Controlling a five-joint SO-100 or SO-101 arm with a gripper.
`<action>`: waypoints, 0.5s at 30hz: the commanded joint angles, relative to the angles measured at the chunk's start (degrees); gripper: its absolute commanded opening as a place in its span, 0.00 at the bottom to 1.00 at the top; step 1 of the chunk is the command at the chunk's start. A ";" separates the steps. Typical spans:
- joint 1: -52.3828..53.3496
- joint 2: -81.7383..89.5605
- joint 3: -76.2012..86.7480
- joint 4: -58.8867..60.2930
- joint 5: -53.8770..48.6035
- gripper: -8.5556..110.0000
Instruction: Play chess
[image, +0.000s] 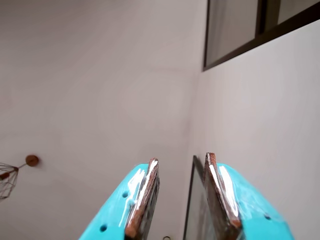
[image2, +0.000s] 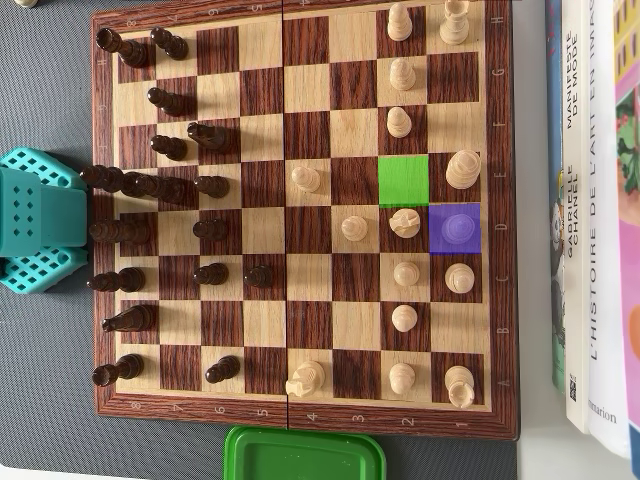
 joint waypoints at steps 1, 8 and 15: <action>0.35 -0.62 1.14 -0.09 -0.53 0.19; 0.18 -0.62 1.14 -0.09 -0.18 0.19; -0.09 -0.62 1.14 -0.09 -0.18 0.19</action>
